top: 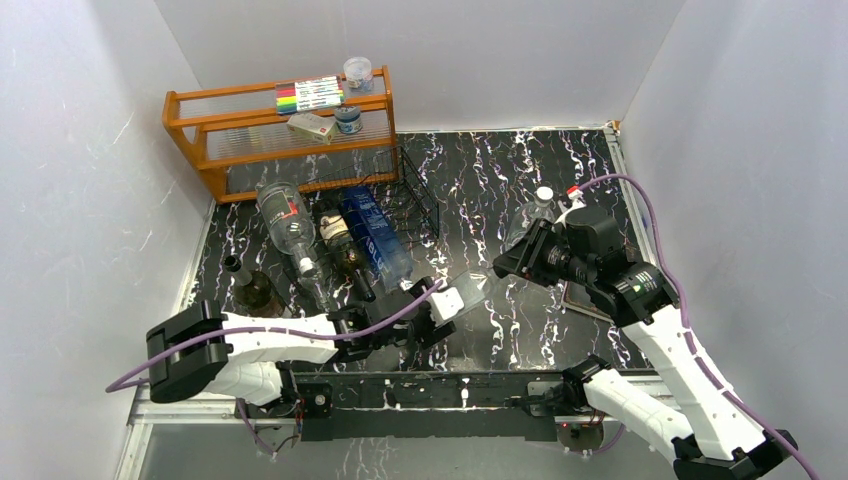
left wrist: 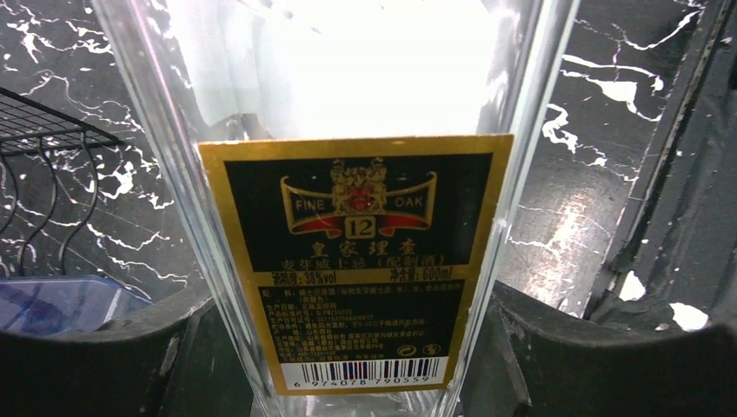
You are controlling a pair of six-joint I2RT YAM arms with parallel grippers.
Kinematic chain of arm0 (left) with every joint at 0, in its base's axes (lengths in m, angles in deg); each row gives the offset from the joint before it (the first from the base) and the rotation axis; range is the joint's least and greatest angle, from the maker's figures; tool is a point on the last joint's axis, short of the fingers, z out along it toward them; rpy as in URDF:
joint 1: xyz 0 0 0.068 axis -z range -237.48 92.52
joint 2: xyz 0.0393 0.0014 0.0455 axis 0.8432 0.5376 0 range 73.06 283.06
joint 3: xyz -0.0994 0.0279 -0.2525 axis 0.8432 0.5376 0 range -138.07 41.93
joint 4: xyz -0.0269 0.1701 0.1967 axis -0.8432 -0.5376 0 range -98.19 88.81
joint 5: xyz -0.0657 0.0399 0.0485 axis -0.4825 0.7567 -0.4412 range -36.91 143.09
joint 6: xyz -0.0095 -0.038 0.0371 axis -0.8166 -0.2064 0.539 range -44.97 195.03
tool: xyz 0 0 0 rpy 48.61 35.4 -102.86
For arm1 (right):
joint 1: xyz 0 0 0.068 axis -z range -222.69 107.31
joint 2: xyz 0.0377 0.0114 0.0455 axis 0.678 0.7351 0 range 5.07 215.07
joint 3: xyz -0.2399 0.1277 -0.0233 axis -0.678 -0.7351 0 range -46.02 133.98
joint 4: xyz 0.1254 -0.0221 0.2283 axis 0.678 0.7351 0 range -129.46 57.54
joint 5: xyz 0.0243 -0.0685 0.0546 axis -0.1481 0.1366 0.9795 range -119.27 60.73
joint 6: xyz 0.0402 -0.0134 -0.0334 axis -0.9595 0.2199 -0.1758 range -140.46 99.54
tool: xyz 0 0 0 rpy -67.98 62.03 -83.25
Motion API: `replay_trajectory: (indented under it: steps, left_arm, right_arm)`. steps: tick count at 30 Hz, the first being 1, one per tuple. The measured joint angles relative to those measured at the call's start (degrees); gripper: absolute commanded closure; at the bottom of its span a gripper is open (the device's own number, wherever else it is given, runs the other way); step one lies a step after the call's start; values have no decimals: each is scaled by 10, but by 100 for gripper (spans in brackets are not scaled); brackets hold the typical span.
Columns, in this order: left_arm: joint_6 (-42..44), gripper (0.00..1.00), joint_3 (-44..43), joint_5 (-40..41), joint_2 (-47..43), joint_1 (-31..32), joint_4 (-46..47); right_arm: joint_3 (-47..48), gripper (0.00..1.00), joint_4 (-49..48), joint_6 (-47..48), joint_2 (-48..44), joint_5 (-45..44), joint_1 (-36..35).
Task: Put the wine bottle on the wine rack
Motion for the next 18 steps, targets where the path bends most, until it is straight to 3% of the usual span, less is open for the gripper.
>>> replay_trajectory:
  steps: [2,4,6,18]
  left_arm:
    - [10,87,0,4,-1,0,-1]
    - [31,87,0,9,-4,0,-6]
    - [62,86,0,9,-13,0,-24]
    - [361,90,-27,-11,-113,0,-136]
  right_arm:
    - [0,42,0,6,0,3,0]
    - [0,20,0,13,0,9,0]
    - [3,4,-2,27,0,11,0]
    - [103,2,12,235,47,116,2]
